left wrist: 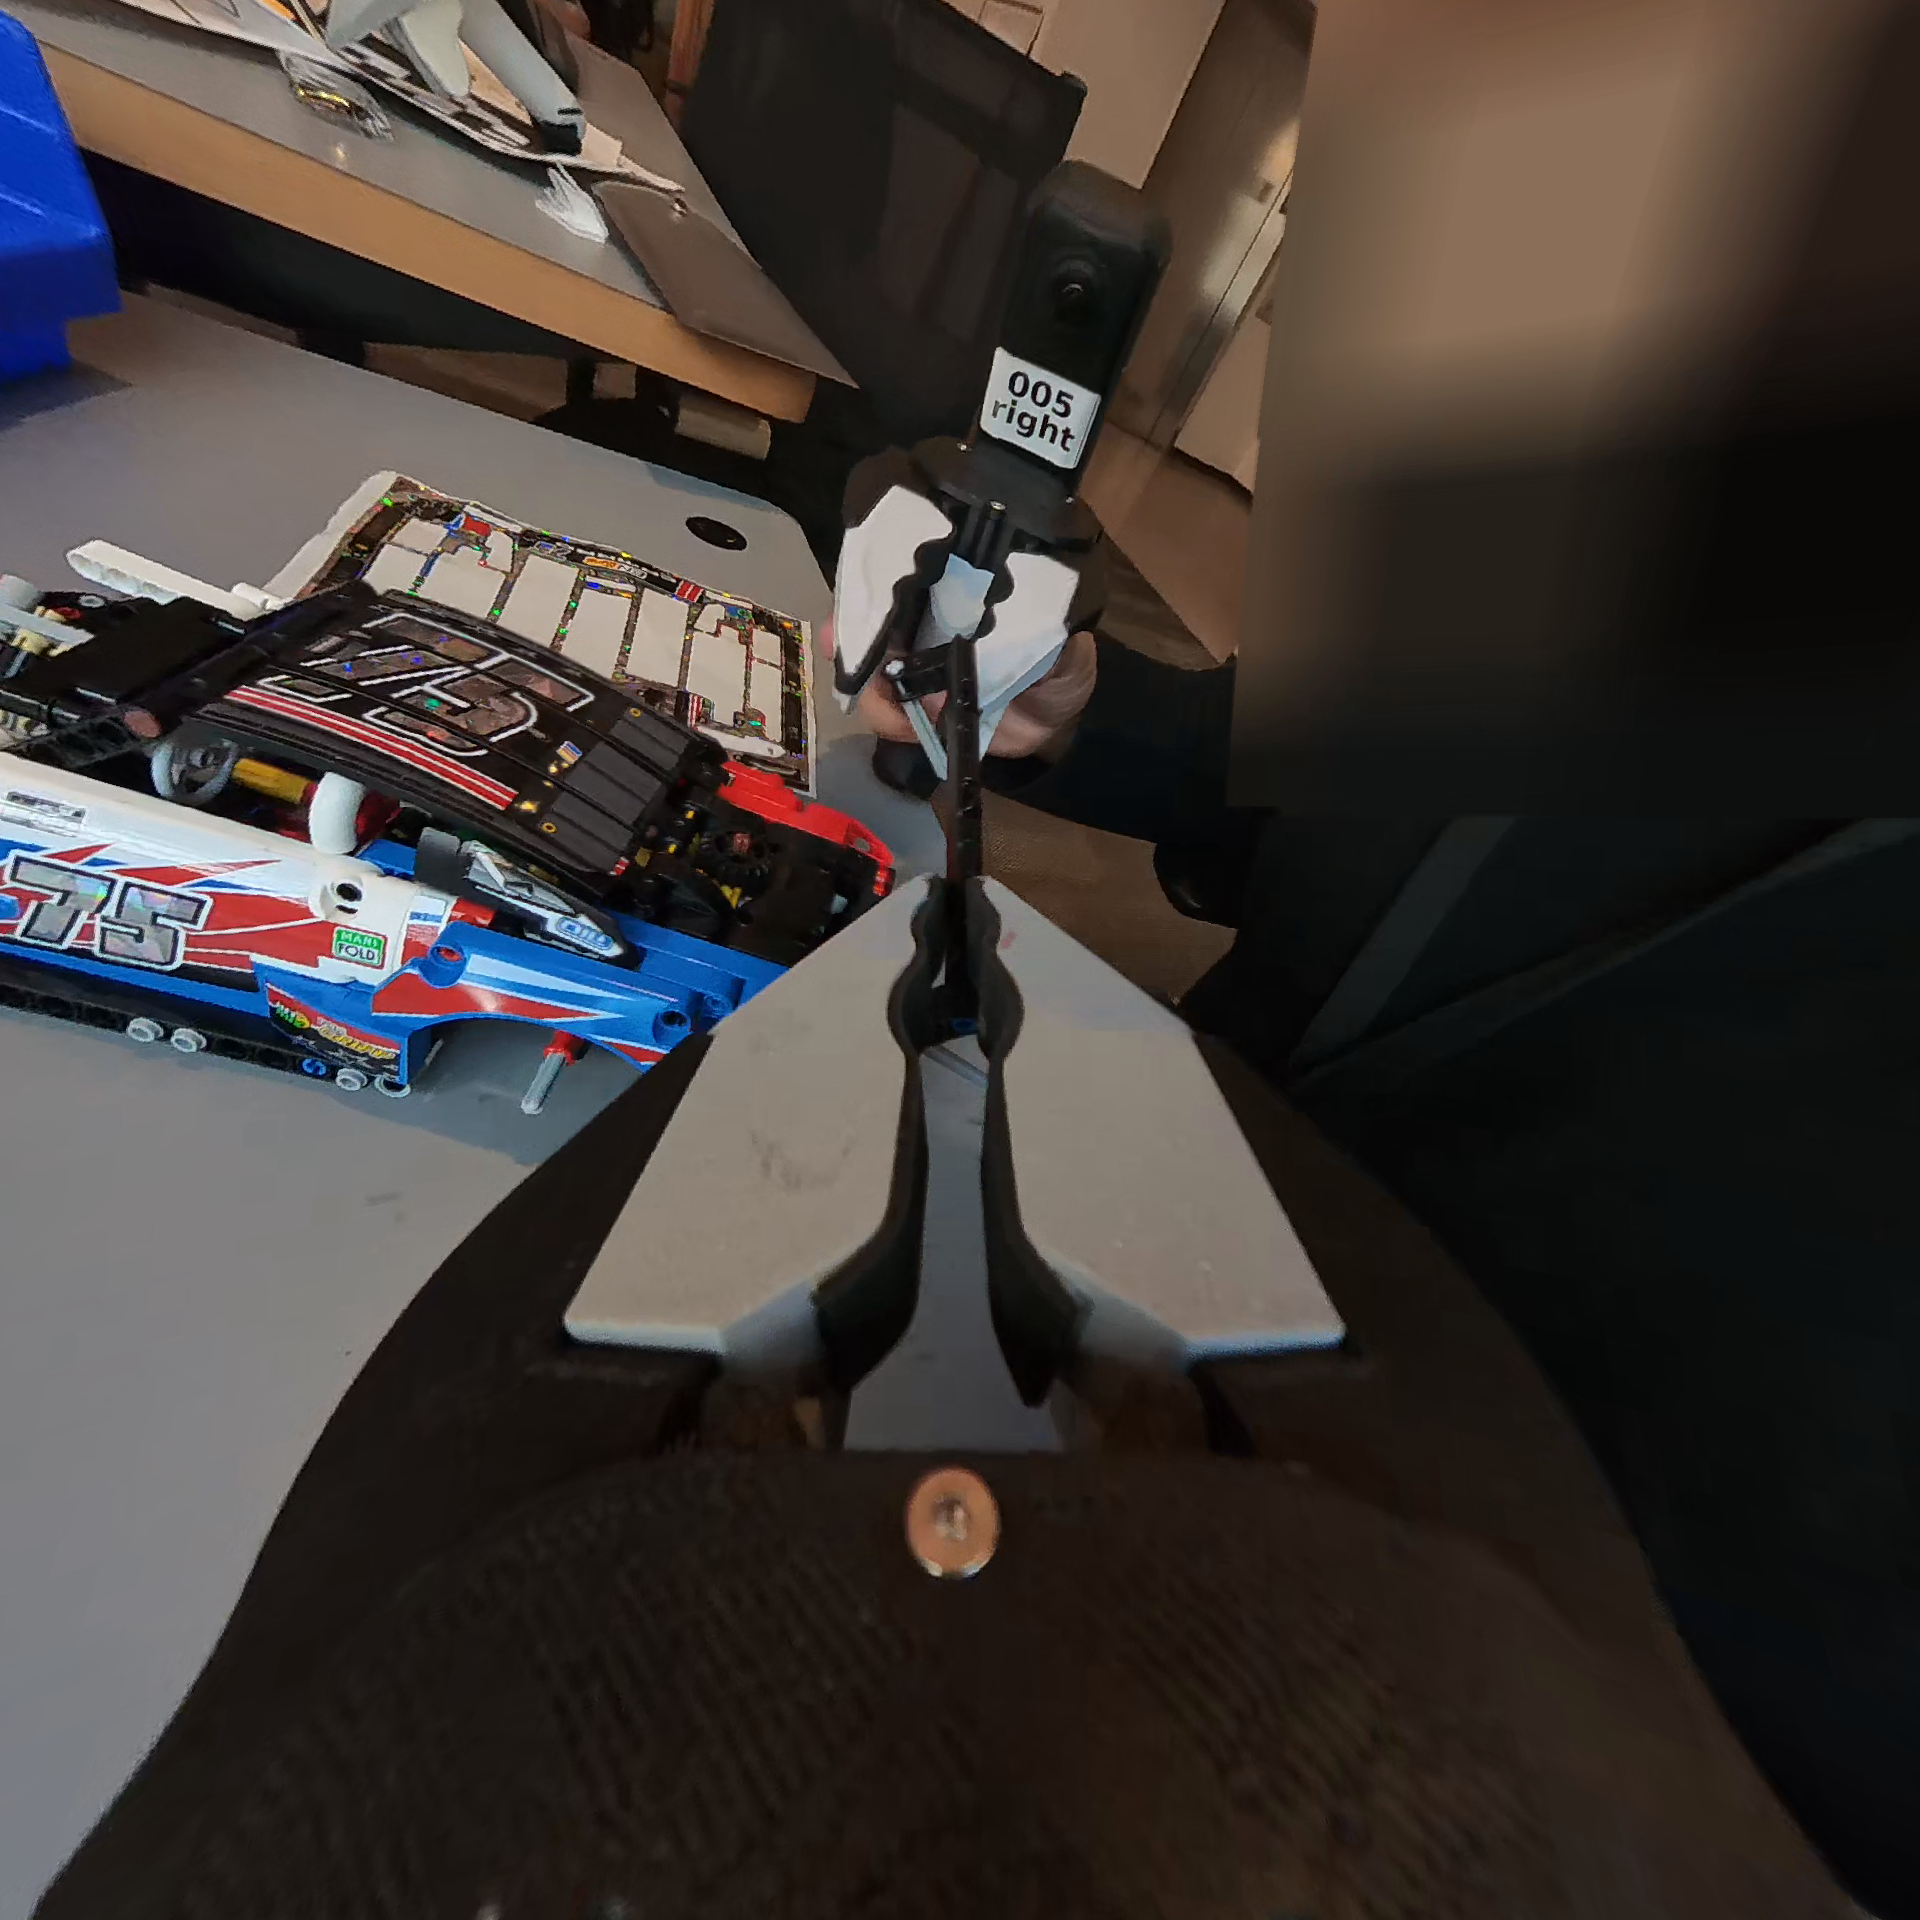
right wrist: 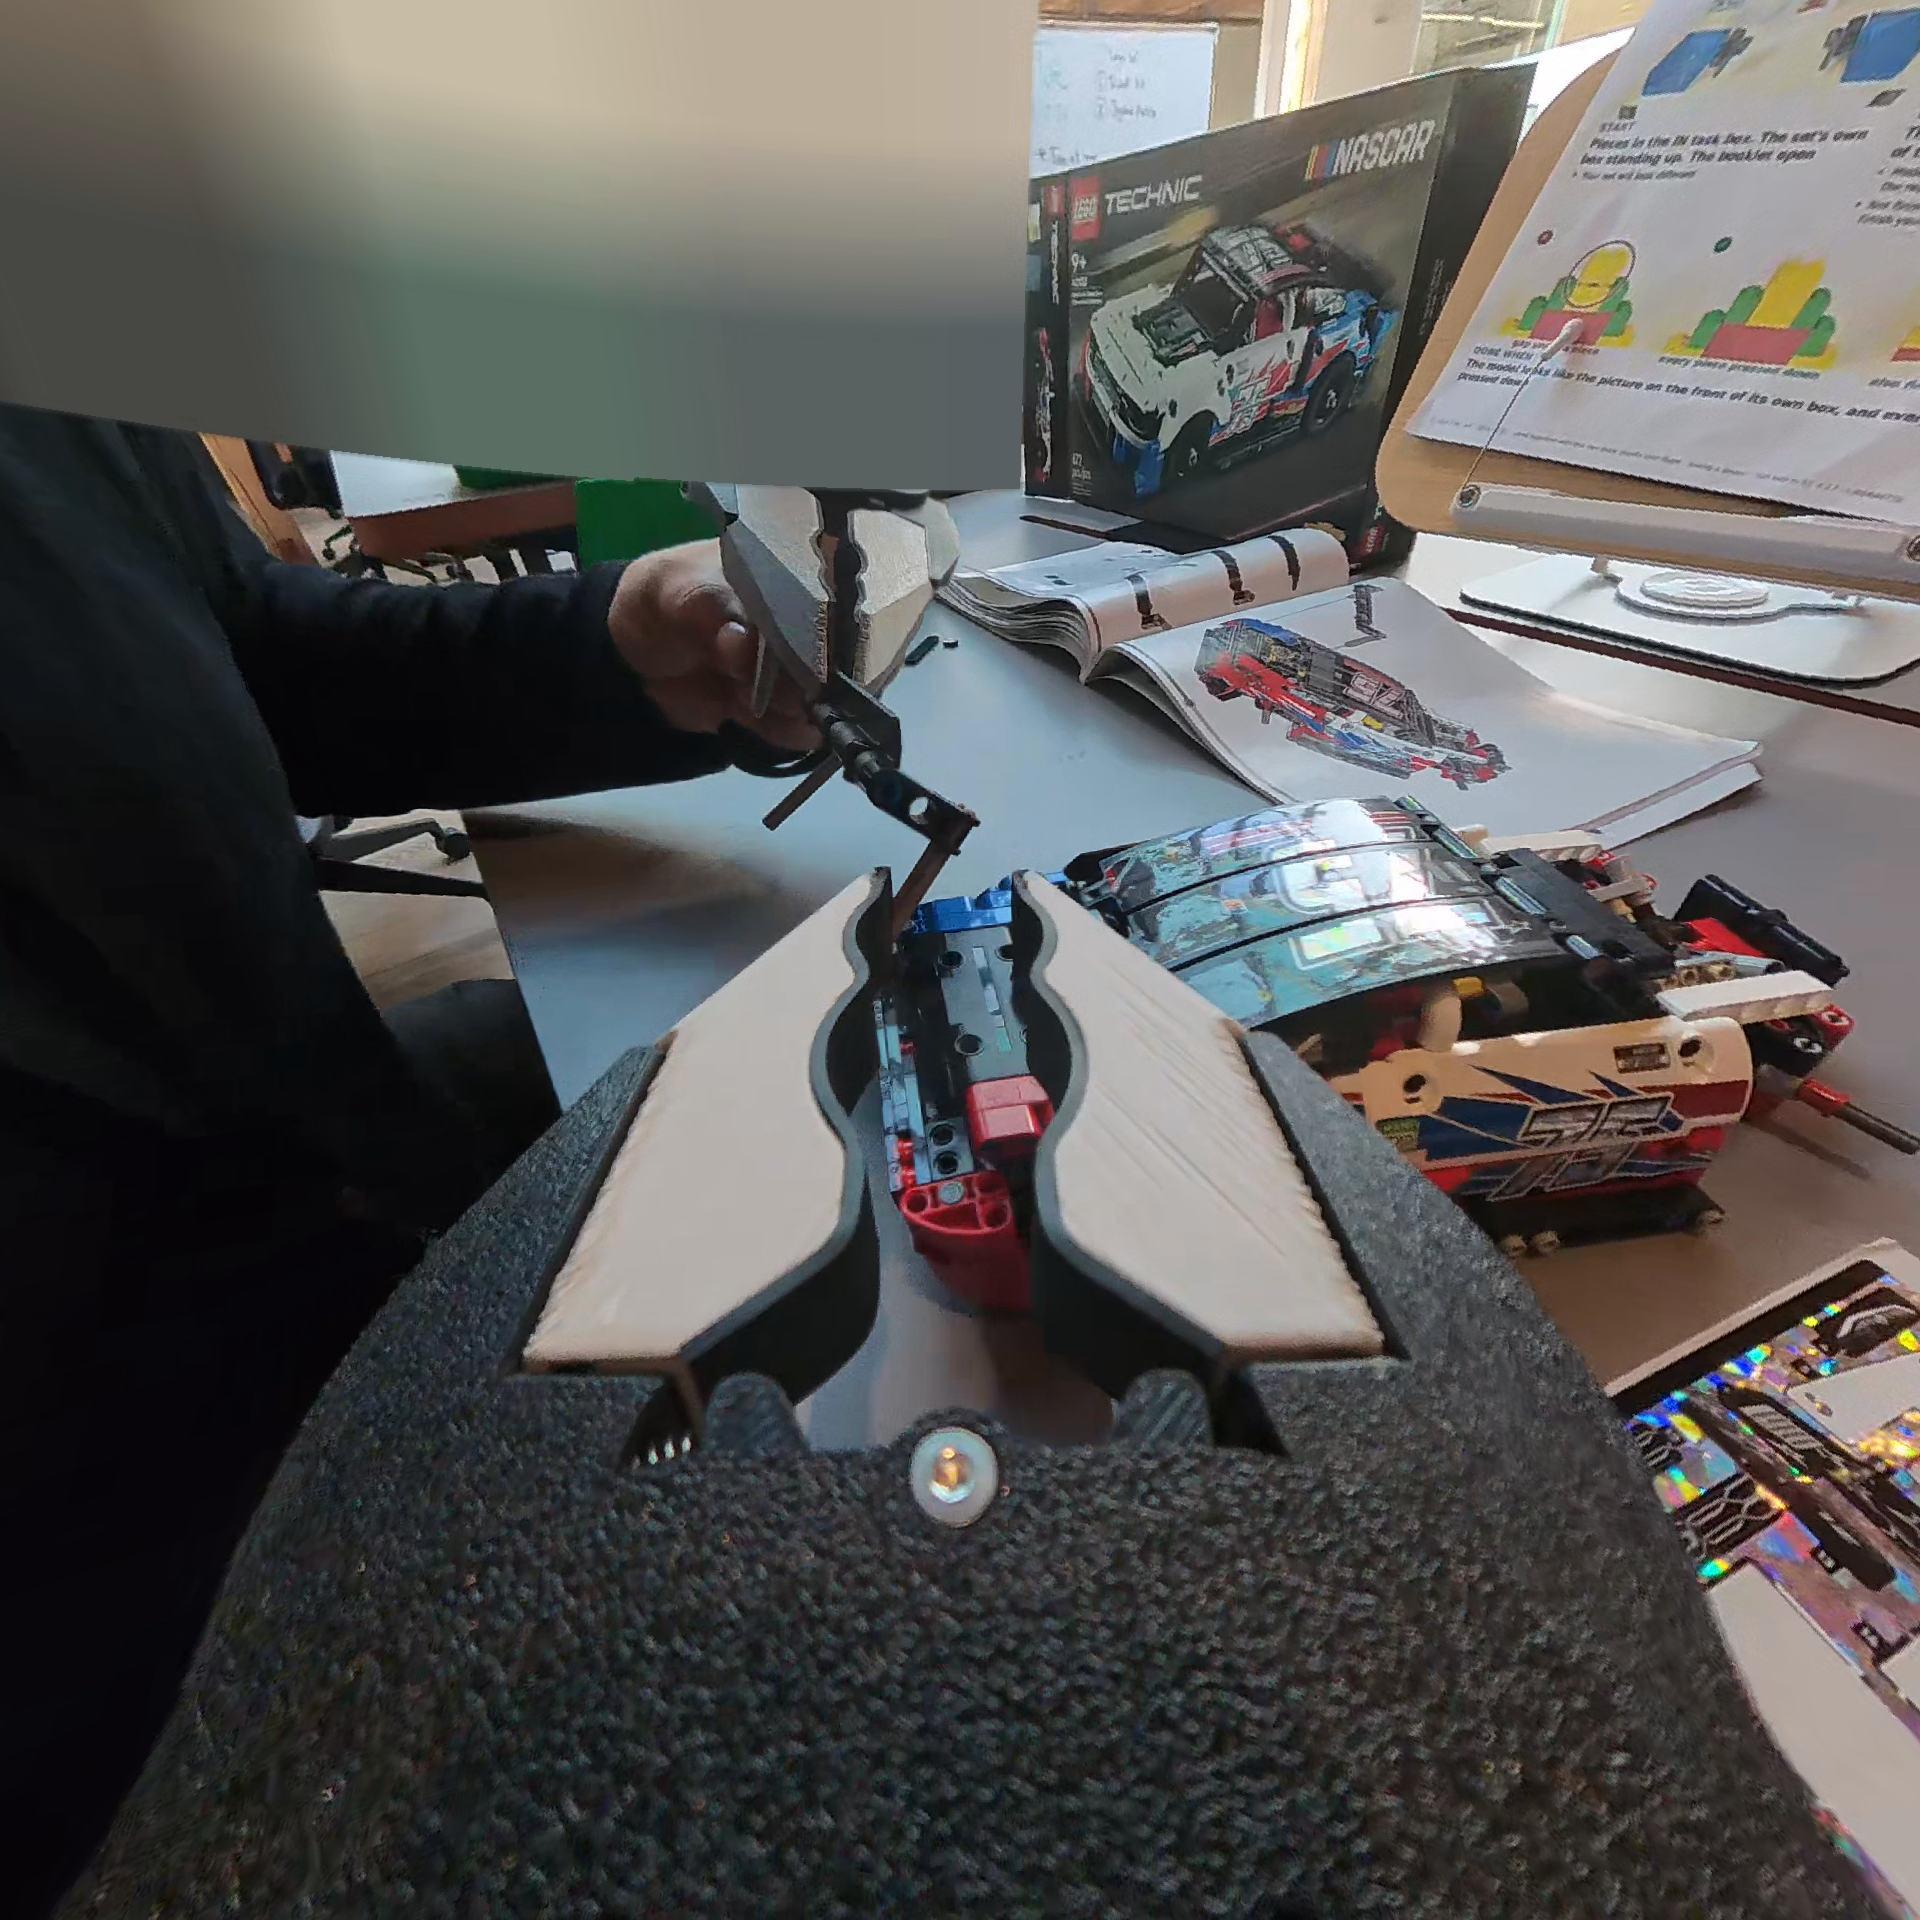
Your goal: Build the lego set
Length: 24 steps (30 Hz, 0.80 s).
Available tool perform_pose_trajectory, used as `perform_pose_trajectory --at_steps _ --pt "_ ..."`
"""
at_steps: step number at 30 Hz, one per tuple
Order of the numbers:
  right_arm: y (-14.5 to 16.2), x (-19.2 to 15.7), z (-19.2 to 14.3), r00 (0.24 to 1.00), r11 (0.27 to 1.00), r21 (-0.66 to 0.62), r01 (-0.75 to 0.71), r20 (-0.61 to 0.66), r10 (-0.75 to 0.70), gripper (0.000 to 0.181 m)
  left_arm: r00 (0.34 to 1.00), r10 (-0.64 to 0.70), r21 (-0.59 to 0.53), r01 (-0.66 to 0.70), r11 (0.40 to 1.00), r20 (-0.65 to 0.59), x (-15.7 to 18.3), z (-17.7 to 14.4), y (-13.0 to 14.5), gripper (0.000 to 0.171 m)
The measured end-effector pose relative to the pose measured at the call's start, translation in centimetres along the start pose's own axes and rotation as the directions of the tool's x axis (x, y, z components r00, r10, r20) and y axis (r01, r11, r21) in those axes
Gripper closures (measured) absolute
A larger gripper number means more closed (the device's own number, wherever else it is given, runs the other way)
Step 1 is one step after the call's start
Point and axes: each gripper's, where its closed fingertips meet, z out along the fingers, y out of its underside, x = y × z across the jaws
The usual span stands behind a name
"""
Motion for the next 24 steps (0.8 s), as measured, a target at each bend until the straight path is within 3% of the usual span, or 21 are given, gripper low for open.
perform_pose_trajectory --at_steps 14,24 --pt "-0.3 0.0 -0.7 0.994 0.997 -0.061 0.041 0.105 -0.034 0.159 0.997 0.067 -0.064 -0.066 0.996 0.028 0.4 0.6 -1.5 0.171" --pt "0.9 1.4 -3.3 0.997 0.982 -0.169 0.081 0.021 -0.079 0.162 0.986 0.159 -0.128 -0.151 0.98 0.052 0.2 2.2 -2.2 0.171"
